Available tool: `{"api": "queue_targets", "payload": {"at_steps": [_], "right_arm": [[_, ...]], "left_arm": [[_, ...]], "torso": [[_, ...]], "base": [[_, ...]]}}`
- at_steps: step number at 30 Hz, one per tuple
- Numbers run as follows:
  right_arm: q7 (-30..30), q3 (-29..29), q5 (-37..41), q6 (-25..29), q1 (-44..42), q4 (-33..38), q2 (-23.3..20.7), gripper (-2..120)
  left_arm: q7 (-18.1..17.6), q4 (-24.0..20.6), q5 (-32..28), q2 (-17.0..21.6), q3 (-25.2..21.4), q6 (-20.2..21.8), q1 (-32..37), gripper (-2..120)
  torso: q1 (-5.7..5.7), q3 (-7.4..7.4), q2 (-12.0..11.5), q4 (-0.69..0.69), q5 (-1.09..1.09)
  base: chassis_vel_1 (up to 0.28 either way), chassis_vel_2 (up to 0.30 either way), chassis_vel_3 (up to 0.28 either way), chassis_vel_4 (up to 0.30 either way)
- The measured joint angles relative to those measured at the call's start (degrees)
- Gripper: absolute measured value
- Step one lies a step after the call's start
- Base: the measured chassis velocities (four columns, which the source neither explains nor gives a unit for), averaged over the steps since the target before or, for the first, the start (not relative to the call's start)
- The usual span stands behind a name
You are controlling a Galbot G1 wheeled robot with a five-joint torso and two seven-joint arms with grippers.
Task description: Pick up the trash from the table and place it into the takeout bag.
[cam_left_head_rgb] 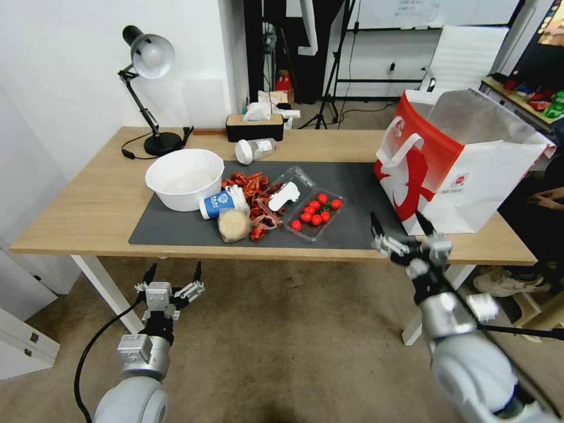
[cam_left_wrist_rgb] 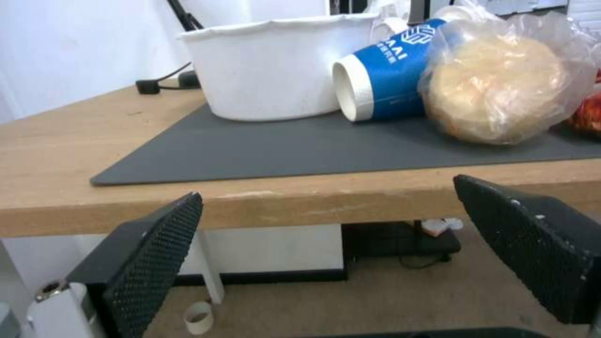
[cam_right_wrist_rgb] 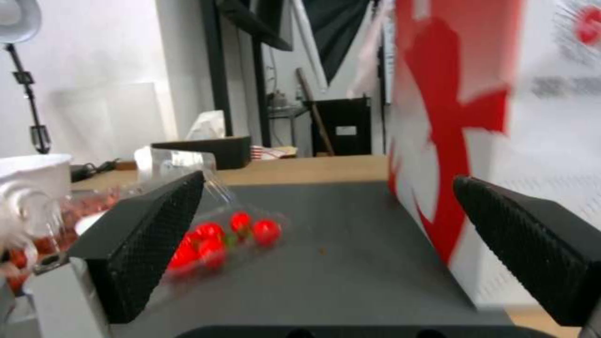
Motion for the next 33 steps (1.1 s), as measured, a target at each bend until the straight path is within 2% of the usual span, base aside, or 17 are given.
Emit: {"api": "queue_targets", "payload": {"at_steps": [8, 11, 22, 33], "right_arm": [[-4.3, 0.3, -1.7, 3.7, -4.0, -4.4, 6.2, 100], [-4.6, -0.2, -2.2, 3.7, -4.3, -4.5, 7.0, 100], [-4.1, -1.4, -4.3, 3.2, -4.4, -4.5, 8.6, 100], [-3.4, -1.7, -5.1, 2.4, -4.7, -4.9, 7.5, 100]], "left_arm": [[0.2, 0.7, -0.9, 0.3, -0.4, -0.4, 0.0, 100], [0.2, 0.7, -1.1, 0.3, -0.5, -0.5, 0.0, 100], [0.5, 1.0, -1.6, 0.8, -1.1, -1.0, 0.0, 100], [0.6, 1.0, -3.3, 1.6, -1.1, -0.7, -0.7, 100]], "torso": [[0.0, 0.0, 0.0, -0.01, 0.01], [0.0, 0.01, 0.0, 0.0, 0.01], [0.01, 0.01, 0.0, 0.0, 0.02], [0.01, 0.01, 0.0, 0.0, 0.01]], "base": [[0.0, 0.0, 0.0, 0.0], [0.0, 0.0, 0.0, 0.0], [0.0, 0.0, 0.0, 0.0], [0.0, 0.0, 0.0, 0.0]]}}
